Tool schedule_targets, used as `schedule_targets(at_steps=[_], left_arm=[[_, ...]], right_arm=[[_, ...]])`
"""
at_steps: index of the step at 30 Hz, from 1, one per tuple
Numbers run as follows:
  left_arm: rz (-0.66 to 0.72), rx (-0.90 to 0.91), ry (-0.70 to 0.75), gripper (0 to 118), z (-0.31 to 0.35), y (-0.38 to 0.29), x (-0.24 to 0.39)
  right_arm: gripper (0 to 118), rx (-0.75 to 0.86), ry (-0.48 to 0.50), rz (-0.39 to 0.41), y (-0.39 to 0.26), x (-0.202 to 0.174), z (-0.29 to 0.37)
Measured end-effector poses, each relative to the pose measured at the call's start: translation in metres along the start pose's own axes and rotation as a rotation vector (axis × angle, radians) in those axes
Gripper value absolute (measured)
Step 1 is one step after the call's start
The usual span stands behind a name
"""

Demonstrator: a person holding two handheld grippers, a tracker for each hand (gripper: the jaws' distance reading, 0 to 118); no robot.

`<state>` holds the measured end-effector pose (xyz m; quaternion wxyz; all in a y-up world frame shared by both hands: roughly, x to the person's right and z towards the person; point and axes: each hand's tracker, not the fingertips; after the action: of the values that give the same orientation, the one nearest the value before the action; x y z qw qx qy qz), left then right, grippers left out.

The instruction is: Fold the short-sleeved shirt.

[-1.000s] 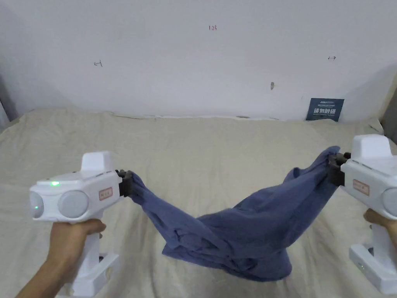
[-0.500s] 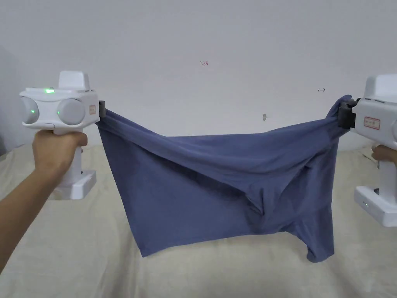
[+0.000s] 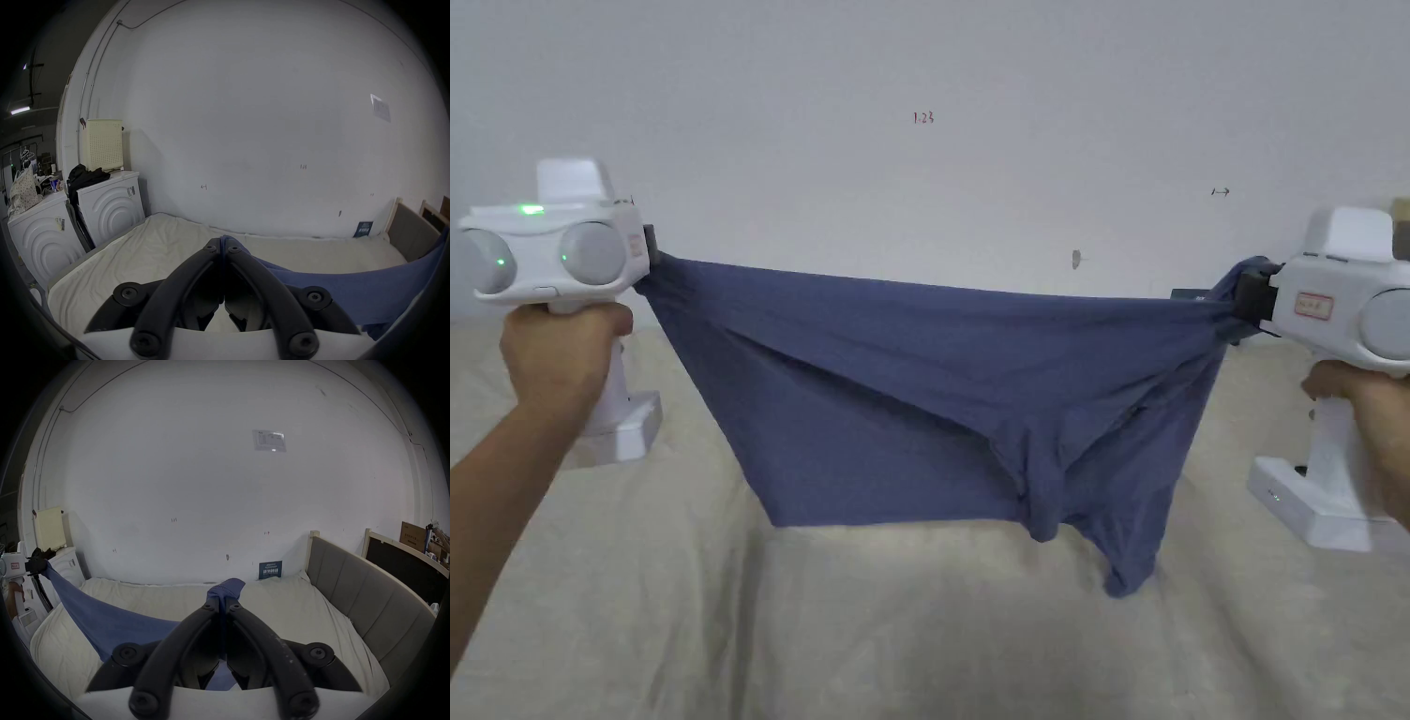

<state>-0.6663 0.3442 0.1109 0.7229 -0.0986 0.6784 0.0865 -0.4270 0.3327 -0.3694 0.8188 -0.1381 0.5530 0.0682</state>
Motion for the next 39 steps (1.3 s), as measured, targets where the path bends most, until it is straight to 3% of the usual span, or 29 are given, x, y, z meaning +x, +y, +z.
schedule_targets(at_steps=[11,22,31,39], left_arm=[[0.062,-0.212,-0.083,2,0.047,-0.144,-0.044],[0.055,-0.459,-0.077,2,0.156,-0.310,-0.109],[-0.079,-0.592,-0.043,2,0.233,-0.378,-0.119],[-0.153,-0.749,-0.047,2,0.247,-0.414,-0.119]], right_arm=[[5,-0.182,-0.013,0.013,-0.121,-0.001,0.017],[5,-0.358,-0.016,-0.030,-0.262,0.009,0.123],[5,-0.486,-0.079,-0.014,-0.349,0.024,0.187],[6,-0.730,-0.098,-0.029,-0.413,0.033,0.185]])
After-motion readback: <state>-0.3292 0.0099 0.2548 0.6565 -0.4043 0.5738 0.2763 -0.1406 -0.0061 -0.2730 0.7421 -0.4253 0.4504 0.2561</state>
